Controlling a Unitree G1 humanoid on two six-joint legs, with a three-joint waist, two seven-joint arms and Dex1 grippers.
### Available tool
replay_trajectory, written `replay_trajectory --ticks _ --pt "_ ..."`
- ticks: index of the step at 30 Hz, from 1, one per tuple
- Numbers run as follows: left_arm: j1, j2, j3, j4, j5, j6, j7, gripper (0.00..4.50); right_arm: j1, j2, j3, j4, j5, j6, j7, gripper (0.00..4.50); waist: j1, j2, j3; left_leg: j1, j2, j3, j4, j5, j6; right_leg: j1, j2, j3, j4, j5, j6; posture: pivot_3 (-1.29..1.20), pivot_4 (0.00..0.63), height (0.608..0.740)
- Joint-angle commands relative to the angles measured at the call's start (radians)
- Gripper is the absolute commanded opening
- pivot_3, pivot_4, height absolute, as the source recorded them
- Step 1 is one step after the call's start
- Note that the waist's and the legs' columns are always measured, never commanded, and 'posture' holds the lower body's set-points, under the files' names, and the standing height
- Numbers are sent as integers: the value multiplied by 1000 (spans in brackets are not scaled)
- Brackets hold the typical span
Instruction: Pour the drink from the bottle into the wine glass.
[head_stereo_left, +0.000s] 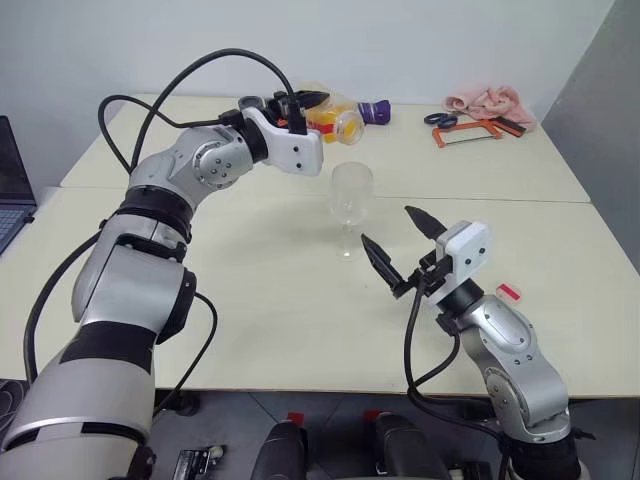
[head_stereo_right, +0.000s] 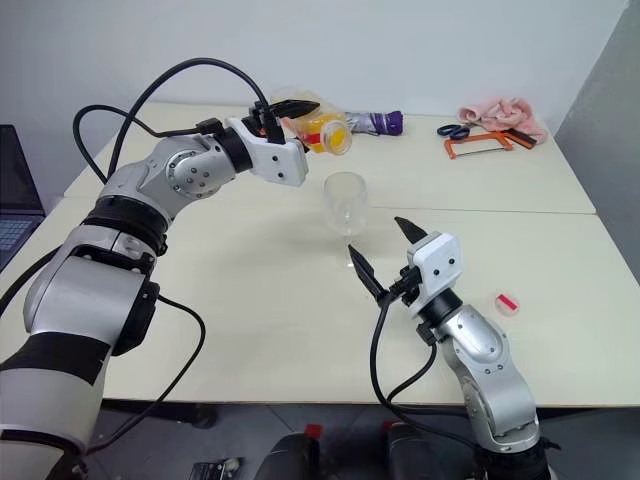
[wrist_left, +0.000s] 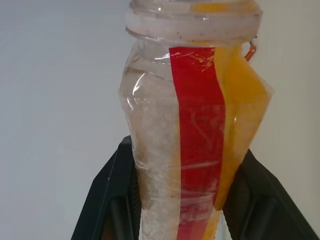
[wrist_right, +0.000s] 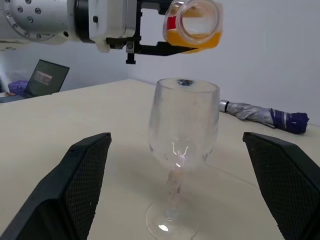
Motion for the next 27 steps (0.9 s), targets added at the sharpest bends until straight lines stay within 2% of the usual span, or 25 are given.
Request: replay_trajectory --ticks 1,12,27 --pt "-47 18 -1 -8 0 -13 26 1688 3 -26 -25 -59 30 -19 32 4500 0 0 0 0 0 0 0 0 0 0 0 0 0 0 0 0 150 740" --pt "-54 14 -14 -1 10 -25 26 1688 -72 -192 -145 26 150 1 200 4500 0 0 0 0 -1 0 0 0 0 0 0 0 0 0 0 0 150 740" --pt "-66 30 -42 -6 44 -31 65 1688 -164 -206 -161 81 210 63 202 4500 0 0 0 0 -1 0 0 0 0 0 -1 1 1 0 0 0 150 740"
